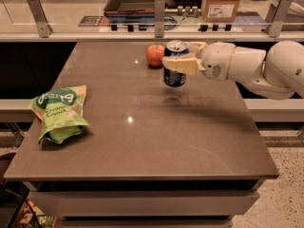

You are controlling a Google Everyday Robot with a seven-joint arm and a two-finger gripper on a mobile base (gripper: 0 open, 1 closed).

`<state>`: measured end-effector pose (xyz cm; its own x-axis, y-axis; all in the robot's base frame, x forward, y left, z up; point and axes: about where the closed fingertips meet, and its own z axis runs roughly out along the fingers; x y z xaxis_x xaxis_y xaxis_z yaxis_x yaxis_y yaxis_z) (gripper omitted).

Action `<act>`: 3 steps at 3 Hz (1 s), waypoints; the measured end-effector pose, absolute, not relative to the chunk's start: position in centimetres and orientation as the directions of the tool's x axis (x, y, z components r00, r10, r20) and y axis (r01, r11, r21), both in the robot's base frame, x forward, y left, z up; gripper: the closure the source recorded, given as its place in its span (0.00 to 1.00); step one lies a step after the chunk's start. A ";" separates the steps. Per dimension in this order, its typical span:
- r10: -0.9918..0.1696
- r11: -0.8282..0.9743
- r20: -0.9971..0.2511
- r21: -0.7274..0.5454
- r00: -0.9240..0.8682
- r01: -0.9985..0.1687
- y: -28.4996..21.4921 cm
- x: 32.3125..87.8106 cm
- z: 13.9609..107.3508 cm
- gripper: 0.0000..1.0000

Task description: Move pepsi can near green rice chip bag

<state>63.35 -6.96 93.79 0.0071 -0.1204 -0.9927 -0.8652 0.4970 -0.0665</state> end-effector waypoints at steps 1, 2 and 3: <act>-0.108 0.461 -0.994 -0.064 0.016 -0.885 -3.4 60.6 93.6 1.00; -0.105 0.432 -0.994 -0.045 0.000 -0.901 0.0 58.1 93.4 1.00; -0.115 0.418 -0.993 -0.029 -0.021 -0.908 2.6 56.1 93.3 1.00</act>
Offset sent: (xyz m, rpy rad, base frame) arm -0.0809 0.1045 -0.0077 0.0183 0.0451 0.1046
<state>56.08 2.63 93.32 -0.0215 -0.1154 -0.9931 -0.9079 0.4182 -0.0289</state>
